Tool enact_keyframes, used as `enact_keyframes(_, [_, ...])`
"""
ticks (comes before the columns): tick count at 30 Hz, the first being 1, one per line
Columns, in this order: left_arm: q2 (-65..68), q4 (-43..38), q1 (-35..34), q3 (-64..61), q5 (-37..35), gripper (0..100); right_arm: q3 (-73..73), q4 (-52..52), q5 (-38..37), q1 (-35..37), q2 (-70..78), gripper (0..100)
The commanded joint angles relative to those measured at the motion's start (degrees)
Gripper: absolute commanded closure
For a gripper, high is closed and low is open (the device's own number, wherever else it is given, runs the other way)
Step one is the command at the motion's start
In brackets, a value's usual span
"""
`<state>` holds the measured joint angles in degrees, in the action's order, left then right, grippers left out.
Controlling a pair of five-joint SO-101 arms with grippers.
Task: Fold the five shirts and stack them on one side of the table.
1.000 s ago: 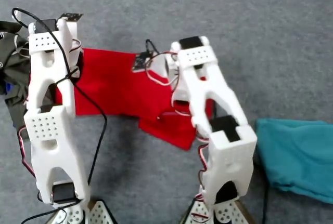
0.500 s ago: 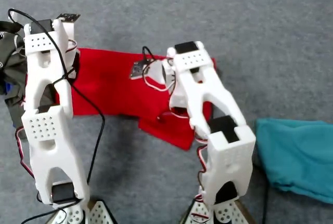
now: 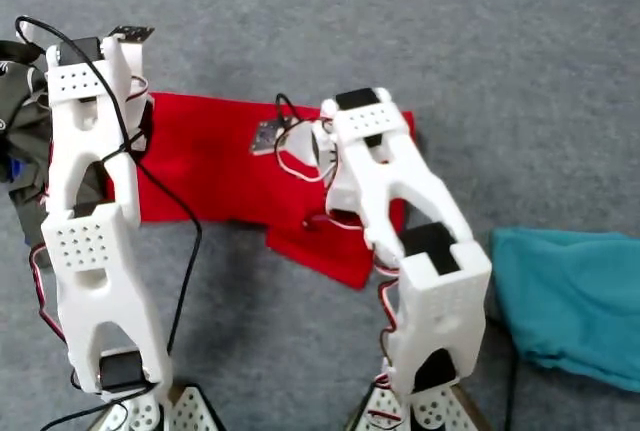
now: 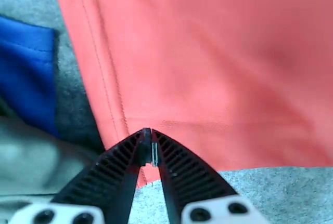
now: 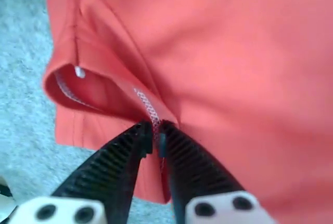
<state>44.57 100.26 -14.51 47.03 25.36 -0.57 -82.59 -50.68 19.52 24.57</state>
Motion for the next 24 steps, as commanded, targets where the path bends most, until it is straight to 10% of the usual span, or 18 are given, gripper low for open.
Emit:
enact_keyframes(1, [-4.18,0.44,-0.35,0.44,0.35,98,0.13,-0.35,0.79,0.66,-3.91,98.8])
enact_keyframes(7, [-4.18,0.44,-0.18,0.44,0.35,98,0.40,-1.14,0.79,0.48,-6.02,98.3])
enact_keyframes(14, [-4.09,0.44,-0.09,0.44,0.35,98,-0.04,0.88,1.23,0.66,-5.93,74.0])
enact_keyframes(24, [-4.09,-0.79,-0.35,0.00,0.26,98,-0.13,3.25,1.76,0.75,0.13,82.3])
